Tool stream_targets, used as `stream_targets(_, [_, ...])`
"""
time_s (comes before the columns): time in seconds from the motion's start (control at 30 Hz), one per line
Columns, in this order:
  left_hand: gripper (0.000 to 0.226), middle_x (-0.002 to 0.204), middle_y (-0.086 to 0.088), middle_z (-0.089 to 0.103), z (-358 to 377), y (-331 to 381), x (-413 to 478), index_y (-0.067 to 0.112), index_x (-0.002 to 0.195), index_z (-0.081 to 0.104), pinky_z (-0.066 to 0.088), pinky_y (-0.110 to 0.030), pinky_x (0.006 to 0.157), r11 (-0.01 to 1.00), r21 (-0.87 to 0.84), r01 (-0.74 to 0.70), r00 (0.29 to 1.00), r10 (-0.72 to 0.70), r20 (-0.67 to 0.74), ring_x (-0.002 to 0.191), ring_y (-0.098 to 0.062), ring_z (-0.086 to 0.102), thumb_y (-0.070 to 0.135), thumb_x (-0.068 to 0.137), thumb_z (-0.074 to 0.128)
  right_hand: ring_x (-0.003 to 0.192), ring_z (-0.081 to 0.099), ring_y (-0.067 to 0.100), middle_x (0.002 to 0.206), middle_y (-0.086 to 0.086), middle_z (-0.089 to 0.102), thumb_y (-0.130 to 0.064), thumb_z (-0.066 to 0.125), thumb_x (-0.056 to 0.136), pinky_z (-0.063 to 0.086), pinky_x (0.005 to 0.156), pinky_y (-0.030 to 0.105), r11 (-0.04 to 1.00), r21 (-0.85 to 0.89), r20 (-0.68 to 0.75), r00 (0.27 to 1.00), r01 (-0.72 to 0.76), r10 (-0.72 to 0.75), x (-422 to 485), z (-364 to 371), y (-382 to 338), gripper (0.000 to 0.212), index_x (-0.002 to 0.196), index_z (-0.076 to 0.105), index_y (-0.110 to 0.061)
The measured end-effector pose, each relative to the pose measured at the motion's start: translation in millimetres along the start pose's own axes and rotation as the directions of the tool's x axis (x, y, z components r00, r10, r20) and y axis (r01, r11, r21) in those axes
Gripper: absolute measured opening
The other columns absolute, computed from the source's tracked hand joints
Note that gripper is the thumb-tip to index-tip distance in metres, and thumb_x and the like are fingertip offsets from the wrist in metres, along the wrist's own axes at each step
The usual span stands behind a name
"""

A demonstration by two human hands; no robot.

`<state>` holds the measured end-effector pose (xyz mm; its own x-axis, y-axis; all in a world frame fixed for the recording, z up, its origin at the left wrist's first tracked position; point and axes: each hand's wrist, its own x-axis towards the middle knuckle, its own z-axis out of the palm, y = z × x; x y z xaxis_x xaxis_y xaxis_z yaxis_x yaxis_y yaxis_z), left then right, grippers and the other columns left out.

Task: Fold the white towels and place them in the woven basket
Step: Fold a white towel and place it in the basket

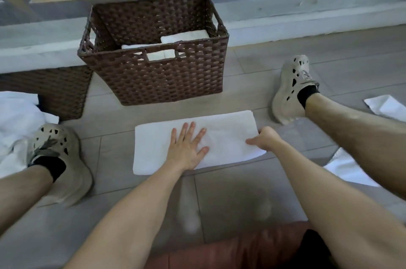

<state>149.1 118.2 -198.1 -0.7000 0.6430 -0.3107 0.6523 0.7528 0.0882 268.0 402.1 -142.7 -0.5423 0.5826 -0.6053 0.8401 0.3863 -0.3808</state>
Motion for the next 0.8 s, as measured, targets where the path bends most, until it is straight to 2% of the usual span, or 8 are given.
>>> stream_targets(0.13, [0.077,0.177,0.005,-0.027,4,-16,-11,0.049,0.167,-0.012,-0.014,-0.06,0.129,0.999,-0.032,0.039,0.999,-0.04,-0.02,0.162,-0.021,-0.029,0.079,0.099,0.006,0.1,0.068,0.031,0.107,0.011,0.074,-0.039,0.092,0.079,0.054,0.077,0.039,0.995,0.091,0.037,0.999,-0.036,0.032,-2,12,-10,0.05,0.107,0.072,-0.003])
stream_targets(0.3, [0.075,0.18,0.001,-0.017,15,-5,-16,0.043,0.171,-0.003,-0.008,-0.062,0.13,0.999,-0.022,0.03,0.983,-0.033,-0.181,0.164,-0.024,-0.023,0.076,0.104,0.007,0.109,0.066,0.034,0.12,0.013,0.071,-0.04,0.09,0.083,0.056,0.092,0.045,0.985,0.15,0.074,0.994,-0.087,0.077,9,18,-17,0.061,0.126,0.069,-0.001])
stream_targets(0.47, [0.074,0.18,0.001,-0.014,13,-1,-4,0.041,0.172,0.003,-0.006,-0.061,0.131,0.999,-0.031,-0.016,0.982,0.01,-0.188,0.165,-0.023,-0.02,0.074,0.105,0.005,0.093,0.072,0.031,0.105,0.01,0.075,-0.029,0.09,0.079,0.064,0.08,0.044,0.999,0.034,0.025,0.999,-0.034,0.033,-14,-28,-43,0.044,0.114,0.077,-0.006])
stream_targets(0.57, [0.071,0.181,0.002,0.006,2,0,3,0.038,0.17,0.026,-0.005,-0.05,0.133,0.951,-0.305,-0.044,0.984,-0.012,-0.177,0.167,-0.019,-0.009,0.065,0.107,0.007,0.087,0.069,0.029,0.097,0.008,0.072,-0.033,0.086,0.075,0.059,0.066,0.035,0.986,-0.158,-0.096,0.993,0.059,-0.075,-53,-49,-92,0.036,0.104,0.078,-0.014])
stream_targets(0.63, [0.064,0.169,0.0,0.044,-20,-10,0,0.029,0.153,0.059,0.017,-0.034,0.13,0.749,-0.662,0.02,0.97,-0.174,-0.168,0.162,-0.023,0.029,0.055,0.11,0.019,0.085,0.066,0.032,0.093,0.01,0.069,-0.025,0.075,0.08,0.044,0.057,0.028,0.947,-0.286,-0.211,0.955,0.142,-0.207,-85,-45,-133,0.023,0.095,0.069,-0.009])
stream_targets(0.7, [0.065,0.137,-0.001,0.074,-54,-29,-14,0.021,0.129,0.077,0.044,-0.035,0.116,0.338,-0.94,0.051,0.926,-0.368,-0.082,0.133,-0.024,0.065,0.057,0.112,0.026,0.084,0.062,0.033,0.097,0.013,0.068,-0.019,0.068,0.084,0.041,0.062,0.029,0.883,-0.389,-0.249,0.893,0.262,-0.375,-123,-21,-174,0.017,0.095,0.063,-0.007])
stream_targets(0.77, [0.082,0.115,-0.006,0.082,-88,-59,-29,0.015,0.125,0.077,0.06,-0.05,0.102,-0.1,-0.99,0.095,0.918,-0.376,0.126,0.109,-0.027,0.078,0.075,0.106,0.024,0.093,0.062,0.031,0.108,0.011,0.068,-0.026,0.069,0.094,0.049,0.073,0.034,0.782,-0.431,-0.146,0.821,0.45,-0.552,-158,17,-210,0.031,0.119,0.067,-0.008])
stream_targets(0.8, [0.089,0.113,-0.008,0.082,-97,-77,-35,0.015,0.125,0.077,0.062,-0.052,0.097,-0.214,-0.965,0.151,0.922,-0.321,0.216,0.106,-0.028,0.079,0.084,0.1,0.027,0.099,0.064,0.028,0.113,0.008,0.071,-0.036,0.068,0.099,0.051,0.079,0.035,0.736,-0.41,-0.029,0.798,0.539,-0.602,-168,39,-224,0.037,0.127,0.068,-0.012])
